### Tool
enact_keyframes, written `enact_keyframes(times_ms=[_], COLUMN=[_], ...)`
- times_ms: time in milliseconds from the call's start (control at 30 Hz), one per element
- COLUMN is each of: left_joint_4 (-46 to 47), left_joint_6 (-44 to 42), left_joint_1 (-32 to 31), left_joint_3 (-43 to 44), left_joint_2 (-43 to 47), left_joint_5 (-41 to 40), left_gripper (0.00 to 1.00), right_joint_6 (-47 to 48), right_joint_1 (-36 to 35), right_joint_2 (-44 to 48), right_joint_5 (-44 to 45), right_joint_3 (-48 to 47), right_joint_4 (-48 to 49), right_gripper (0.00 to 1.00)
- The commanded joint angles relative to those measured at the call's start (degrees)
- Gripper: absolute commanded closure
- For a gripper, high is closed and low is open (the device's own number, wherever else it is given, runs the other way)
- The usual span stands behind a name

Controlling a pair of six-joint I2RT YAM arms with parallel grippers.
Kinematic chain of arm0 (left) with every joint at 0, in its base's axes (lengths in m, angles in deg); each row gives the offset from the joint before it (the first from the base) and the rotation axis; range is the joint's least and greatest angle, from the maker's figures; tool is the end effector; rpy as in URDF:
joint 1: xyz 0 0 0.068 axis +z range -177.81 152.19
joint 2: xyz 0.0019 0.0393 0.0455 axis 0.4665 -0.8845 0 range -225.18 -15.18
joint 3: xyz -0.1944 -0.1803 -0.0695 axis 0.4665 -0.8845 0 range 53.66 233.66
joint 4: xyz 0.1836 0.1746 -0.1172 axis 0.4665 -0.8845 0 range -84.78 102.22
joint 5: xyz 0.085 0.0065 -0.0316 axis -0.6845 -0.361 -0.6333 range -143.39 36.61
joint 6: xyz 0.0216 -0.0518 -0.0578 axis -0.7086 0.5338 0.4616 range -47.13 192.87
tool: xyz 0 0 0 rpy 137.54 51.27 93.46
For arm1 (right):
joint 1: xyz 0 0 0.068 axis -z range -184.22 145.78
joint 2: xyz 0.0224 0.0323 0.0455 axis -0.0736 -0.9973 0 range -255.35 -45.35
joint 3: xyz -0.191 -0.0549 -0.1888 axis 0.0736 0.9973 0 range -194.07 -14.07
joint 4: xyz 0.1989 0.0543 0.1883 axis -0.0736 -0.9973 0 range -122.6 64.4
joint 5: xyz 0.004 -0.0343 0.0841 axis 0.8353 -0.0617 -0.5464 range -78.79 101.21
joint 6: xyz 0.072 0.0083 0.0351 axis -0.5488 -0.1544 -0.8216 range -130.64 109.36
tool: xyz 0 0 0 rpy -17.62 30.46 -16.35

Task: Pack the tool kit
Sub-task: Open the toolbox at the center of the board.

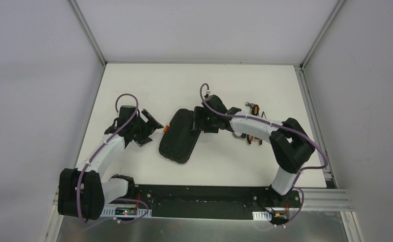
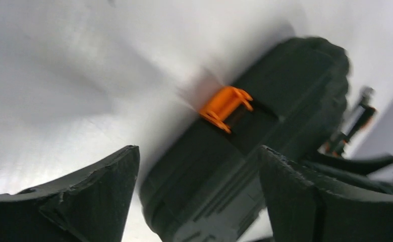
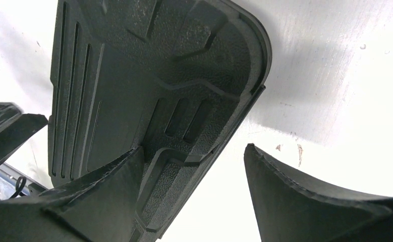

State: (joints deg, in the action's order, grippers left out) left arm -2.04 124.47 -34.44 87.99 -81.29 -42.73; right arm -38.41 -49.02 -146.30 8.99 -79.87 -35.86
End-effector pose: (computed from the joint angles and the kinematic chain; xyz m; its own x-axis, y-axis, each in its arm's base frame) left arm 0.2640 -0.0437 0.1656 -0.6331 -0.7017 -0.3269 -0.4107 0.6624 -0.6266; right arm 0.2972 0.2989 0.1690 -0.7842 -0.1226 -0.6083 -0.4047 0.8442 0.3515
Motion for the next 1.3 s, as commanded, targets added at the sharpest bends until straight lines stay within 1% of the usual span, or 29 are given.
enact_keyframes(times_ms=[0, 33, 133, 267, 433, 633, 700, 800, 867, 933, 1000, 1067, 1167, 1200, 1267], left_joint_4=[2.6, 3.4, 5.4, 7.3, 8.1, 8.8, 9.4, 9.4, 7.8, 5.6, 4.3, 4.3, 8.0, 9.0, 9.9], left_joint_6=[-0.7, -0.5, -0.4, 0.0, 1.1, 3.1, 3.5, 3.4, 3.2, 2.9, 2.9, 3.8, 5.1, 4.6, 3.5], left_joint_1=[0.3, 0.1, -1.2, -5.2, -11.2, -16.2, -17.2, -18.3, -18.2, -17.7, -15.6, -10.5, -1.7, -0.1, 1.2], left_joint_3=[-1.8, -2.5, -4.2, -4.9, -3.1, 1.2, 2.4, 2.7, 1.7, 0.4, -1.3, -3.7, -7.8, -8.4, -8.4], left_joint_2=[4.8, 5.3, 5.5, 3.9, 4.7, 10.1, 12.1, 13.7, 15.1, 17.0, 18.5, 19.3, 19.2, 18.5, 16.1], left_joint_5=[10.8, 12.1, 14.1, 16.2, 15.8, 13.6, 13.2, 12.4, 9.2, 5.0, 2.3, 3.2, 7.8, 8.6, 8.7], left_gripper=[0.05, 0.02, 0.01, 0.01, 0.01, 0.02, 0.02, 0.03, 0.03, 0.06, 0.10, 0.14, 0.20, 0.23, 0.27], right_joint_6=[2.2, 1.7, 0.8, 0.9, 1.2, -0.1, -0.4, 1.1, 3.9, 6.5, 8.9, 10.7, 12.6, 13.0, 13.9], right_joint_1=[1.8, 2.1, 2.7, 3.4, 4.1, 4.1, 4.1, 4.1, 4.0, 4.1, 4.0, 4.0, 3.5, 3.1, 1.9], right_joint_2=[0.1, 0.4, -0.3, -3.1, -5.8, -9.7, -10.3, -9.3, -7.4, -4.9, -1.9, 1.0, 5.1, 6.4, 8.9], right_joint_5=[1.8, 0.4, -2.0, -3.9, -6.3, -10.2, -10.3, -8.0, -5.0, -0.9, 4.3, 8.1, 11.7, 12.5, 13.4], right_joint_3=[-0.5, -0.8, -1.9, -4.4, -6.5, -7.6, -7.3, -7.1, -7.8, -8.8, -9.5, -9.6, -8.5, -7.9, -6.7], right_joint_4=[-6.1, -5.2, -3.5, -3.8, -3.3, -0.9, 0.1, -0.5, -2.7, -5.9, -8.6, -10.5, -11.8, -11.7, -11.3], right_gripper=[0.25, 0.25, 0.25, 0.25, 0.25, 0.25, 0.25, 0.25, 0.23, 0.22, 0.20, 0.19, 0.18, 0.18, 0.18])
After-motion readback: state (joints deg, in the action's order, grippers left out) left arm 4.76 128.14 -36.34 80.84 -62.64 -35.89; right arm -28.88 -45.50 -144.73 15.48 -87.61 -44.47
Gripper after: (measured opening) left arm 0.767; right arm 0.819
